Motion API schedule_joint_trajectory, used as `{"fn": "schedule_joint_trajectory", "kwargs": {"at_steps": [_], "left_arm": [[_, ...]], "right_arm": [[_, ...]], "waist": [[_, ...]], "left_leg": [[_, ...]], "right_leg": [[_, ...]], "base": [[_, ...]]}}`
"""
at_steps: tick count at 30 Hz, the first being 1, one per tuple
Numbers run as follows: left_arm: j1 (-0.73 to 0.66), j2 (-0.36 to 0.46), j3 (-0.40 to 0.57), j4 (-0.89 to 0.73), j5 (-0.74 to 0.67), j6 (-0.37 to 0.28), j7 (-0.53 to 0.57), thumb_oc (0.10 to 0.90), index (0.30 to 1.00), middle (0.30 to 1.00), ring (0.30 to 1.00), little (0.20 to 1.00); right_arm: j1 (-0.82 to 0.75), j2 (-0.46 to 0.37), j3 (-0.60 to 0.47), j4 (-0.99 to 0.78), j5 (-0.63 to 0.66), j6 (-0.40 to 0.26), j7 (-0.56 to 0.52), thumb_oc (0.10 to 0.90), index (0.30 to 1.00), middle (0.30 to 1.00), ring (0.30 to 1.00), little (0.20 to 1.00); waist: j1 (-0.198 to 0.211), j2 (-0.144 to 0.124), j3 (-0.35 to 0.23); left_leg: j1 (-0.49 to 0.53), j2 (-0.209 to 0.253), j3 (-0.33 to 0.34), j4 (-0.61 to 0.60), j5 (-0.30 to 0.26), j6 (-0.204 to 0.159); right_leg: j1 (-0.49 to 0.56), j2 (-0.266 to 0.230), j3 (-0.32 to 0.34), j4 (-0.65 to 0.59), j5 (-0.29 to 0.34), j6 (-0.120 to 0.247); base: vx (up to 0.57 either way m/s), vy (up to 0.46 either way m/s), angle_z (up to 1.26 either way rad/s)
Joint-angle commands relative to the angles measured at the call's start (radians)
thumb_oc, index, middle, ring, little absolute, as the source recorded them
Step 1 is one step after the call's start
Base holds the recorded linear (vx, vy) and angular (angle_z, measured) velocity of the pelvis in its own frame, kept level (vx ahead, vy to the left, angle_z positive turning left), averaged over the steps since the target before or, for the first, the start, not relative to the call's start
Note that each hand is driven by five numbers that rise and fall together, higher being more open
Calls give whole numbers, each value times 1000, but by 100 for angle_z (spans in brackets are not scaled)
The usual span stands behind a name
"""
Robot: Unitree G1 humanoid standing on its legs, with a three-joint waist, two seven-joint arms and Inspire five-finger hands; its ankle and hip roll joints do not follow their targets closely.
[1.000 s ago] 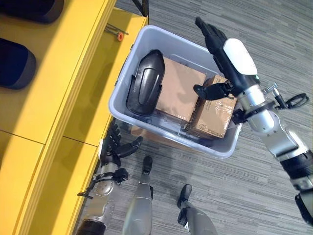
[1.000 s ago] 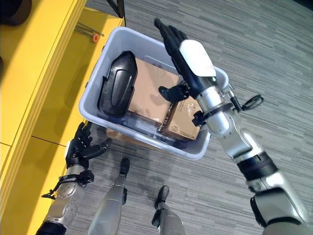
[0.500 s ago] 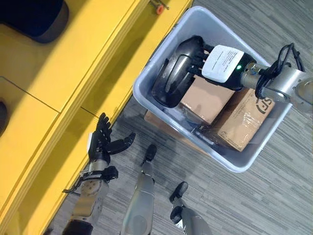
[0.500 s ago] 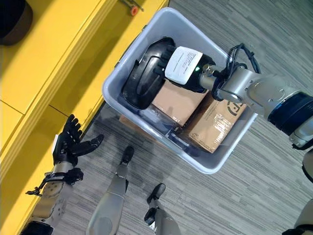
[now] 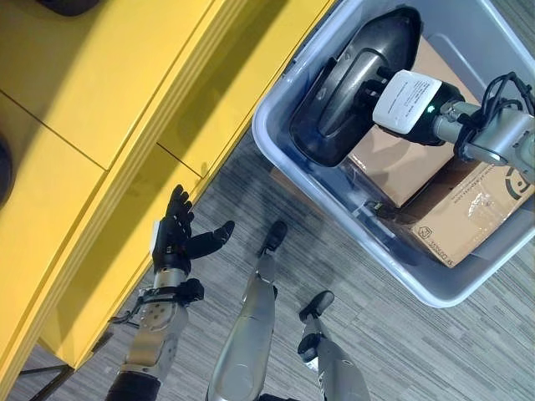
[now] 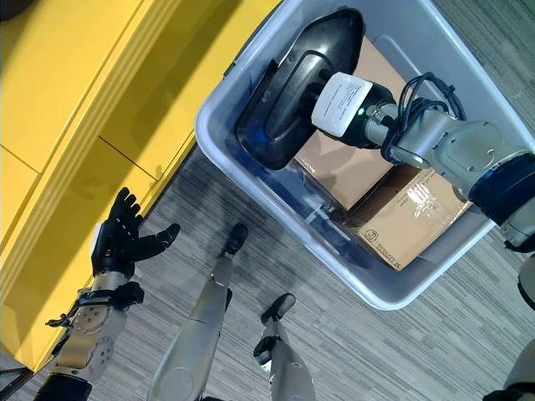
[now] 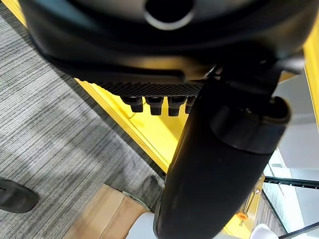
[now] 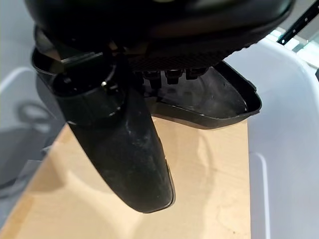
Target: Move parts from the plastic box to the shelf.
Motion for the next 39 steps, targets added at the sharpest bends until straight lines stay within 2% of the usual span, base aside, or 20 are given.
{"fn": "schedule_joint_trajectory", "kwargs": {"at_steps": [1,7,10,13,19,27,28,35,39], "left_arm": [[1,74,44,-116,20,-102,12,900,1000,1000,1000,1000],[-7,84,40,-121,19,-108,17,900,1000,1000,1000,1000],[-11,80,40,-127,20,-109,22,900,1000,1000,1000,1000],[-23,75,35,-129,20,-117,30,900,1000,1000,1000,1000],[-40,66,26,-146,23,-128,48,900,1000,1000,1000,1000],[-42,52,24,-152,14,-138,59,900,1000,1000,1000,1000],[-45,51,24,-150,14,-141,63,900,1000,1000,1000,1000],[-51,46,7,-136,-4,-145,51,900,1000,1000,1000,1000],[-59,53,-4,-132,-2,-140,40,900,1000,1000,1000,1000]], "right_arm": [[-190,-34,5,21,-47,57,-73,900,1000,1000,1000,1000],[-222,-10,5,34,-70,66,-88,900,1000,1000,1000,1000],[-224,-5,5,24,-70,71,-94,900,1000,1000,1000,1000],[-211,11,5,46,-70,85,-103,900,1000,1000,1000,1000],[-218,31,5,63,-70,97,-113,900,1000,1000,1000,1000],[-189,65,4,135,-78,117,-126,900,1000,1000,1000,1000],[-175,84,-5,147,-78,117,-124,400,300,300,300,300],[-132,122,-23,152,-53,94,-119,400,300,300,300,300],[-110,134,-28,132,-40,79,-117,400,300,300,300,300]], "waist": [[20,-31,12],[23,-43,23],[16,-37,24],[11,-29,25],[-7,4,25],[-14,40,25],[-14,44,25],[-5,50,25],[2,42,25]], "left_leg": [[-8,45,66,20,-57,-63],[-39,23,69,40,-75,-49],[-69,10,65,67,-89,-47],[-125,-6,62,130,-120,-43],[-282,-63,46,265,-168,-40],[-362,-77,33,326,-184,-38],[-374,-76,32,331,-181,-36],[-360,-76,23,325,-171,-38],[-326,-67,22,311,-164,-40]], "right_leg": [[162,-87,4,68,129,52],[153,-90,8,59,155,59],[146,-86,9,58,153,59],[131,-85,13,77,147,56],[64,-86,1,165,89,45],[2,-91,-7,236,36,33],[-11,-90,-8,249,36,34],[11,-73,-10,243,-3,31],[45,-64,-10,215,3,36]], "base": [[0,0,0],[38,21,-2],[23,3,2],[4,-4,1],[18,-17,18],[11,-2,12],[4,-10,4],[0,0,0],[-19,-1,3]]}}
